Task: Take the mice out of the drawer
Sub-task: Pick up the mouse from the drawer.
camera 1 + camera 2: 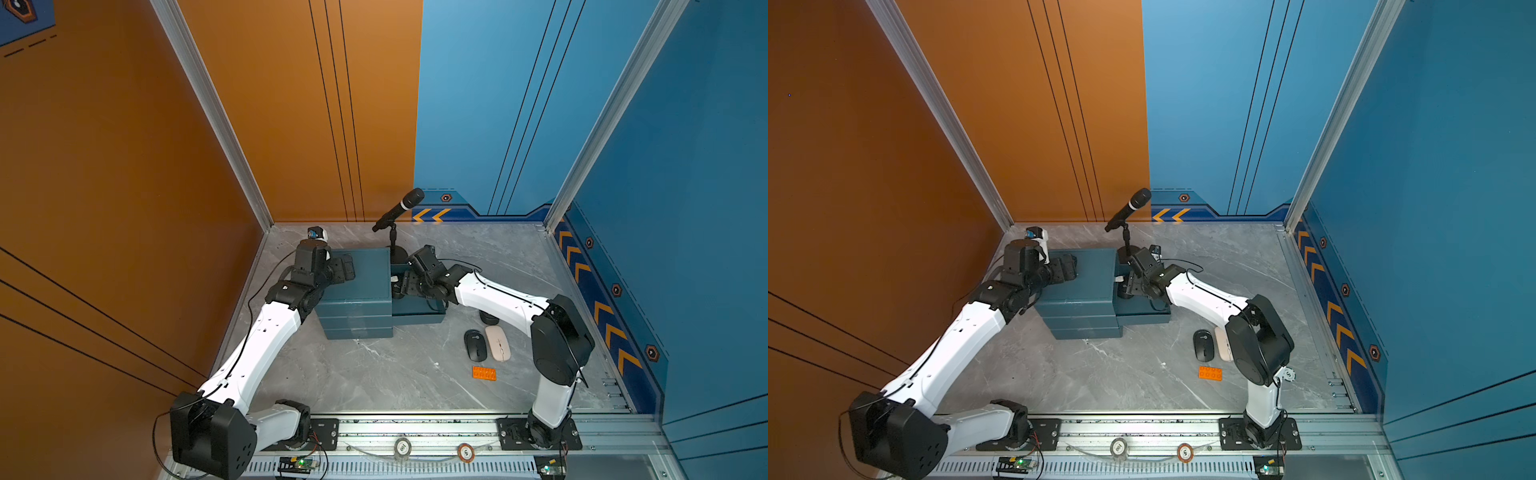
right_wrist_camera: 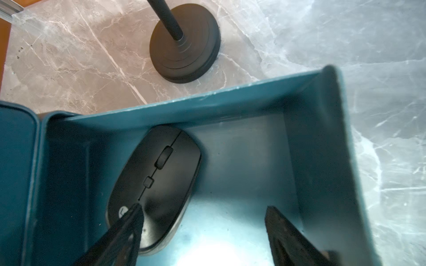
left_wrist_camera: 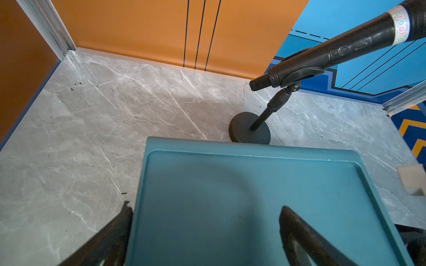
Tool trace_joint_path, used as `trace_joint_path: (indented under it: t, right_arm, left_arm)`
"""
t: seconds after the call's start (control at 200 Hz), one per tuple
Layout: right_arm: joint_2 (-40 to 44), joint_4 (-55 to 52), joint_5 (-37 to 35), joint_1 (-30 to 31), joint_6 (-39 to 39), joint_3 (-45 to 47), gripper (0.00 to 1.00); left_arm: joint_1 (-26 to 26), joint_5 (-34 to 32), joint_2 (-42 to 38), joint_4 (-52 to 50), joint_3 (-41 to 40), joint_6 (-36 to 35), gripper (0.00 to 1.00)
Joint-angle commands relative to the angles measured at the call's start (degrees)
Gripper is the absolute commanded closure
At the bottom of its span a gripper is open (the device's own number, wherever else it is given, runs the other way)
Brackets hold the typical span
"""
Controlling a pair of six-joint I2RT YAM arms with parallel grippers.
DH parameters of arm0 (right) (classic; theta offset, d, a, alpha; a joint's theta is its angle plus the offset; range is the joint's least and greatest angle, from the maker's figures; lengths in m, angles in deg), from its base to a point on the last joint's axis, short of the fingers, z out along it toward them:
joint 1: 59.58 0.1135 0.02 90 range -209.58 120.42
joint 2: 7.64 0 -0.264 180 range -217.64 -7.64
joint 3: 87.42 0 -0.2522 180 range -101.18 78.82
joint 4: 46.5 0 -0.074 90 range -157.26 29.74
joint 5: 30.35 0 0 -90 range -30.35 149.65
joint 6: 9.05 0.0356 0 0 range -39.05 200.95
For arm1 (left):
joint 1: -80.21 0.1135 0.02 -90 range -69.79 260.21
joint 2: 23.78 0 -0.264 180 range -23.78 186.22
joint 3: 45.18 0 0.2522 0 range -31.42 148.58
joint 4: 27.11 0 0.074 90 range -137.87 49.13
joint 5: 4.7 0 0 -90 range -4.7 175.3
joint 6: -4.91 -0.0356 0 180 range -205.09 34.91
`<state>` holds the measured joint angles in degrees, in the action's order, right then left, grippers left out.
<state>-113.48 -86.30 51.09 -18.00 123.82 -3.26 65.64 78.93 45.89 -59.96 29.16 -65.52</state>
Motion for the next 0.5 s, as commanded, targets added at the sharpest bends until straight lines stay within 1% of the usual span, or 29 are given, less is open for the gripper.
trace_joint_path:
  t: [0.0,0.1,0.11,0.14,0.345,0.496]
  right_arm:
    - [2.41,-4.19,-3.52,-0.98,-1.29,0.52,0.2]
    - [2.86,-4.45,-3.69,-0.98,-1.65,0.52,0.2]
    - [2.89,-4.45,-3.67,-2.3,-1.65,0.52,0.2]
    - [2.97,-4.46,-3.58,-2.81,-1.68,0.44,0.2]
    - [3.03,-4.2,-1.85,-2.63,-2.18,-0.79,0.2]
    - [2.36,-2.45,1.22,-1.97,-2.36,-1.67,0.2]
  left_arm:
    - [-0.2,1.54,0.03,0.42,1.14,0.5,0.02]
    - [-0.2,0.92,-0.32,0.64,0.88,0.11,0.02]
    - [-0.24,0.83,-0.32,0.64,0.91,0.11,0.02]
    - [-0.2,0.7,-0.25,0.64,0.92,0.04,0.02]
    - [-0.2,1.3,0.37,0.54,1.06,0.29,0.02]
    - [-0.15,1.15,0.2,0.57,0.99,0.29,0.02]
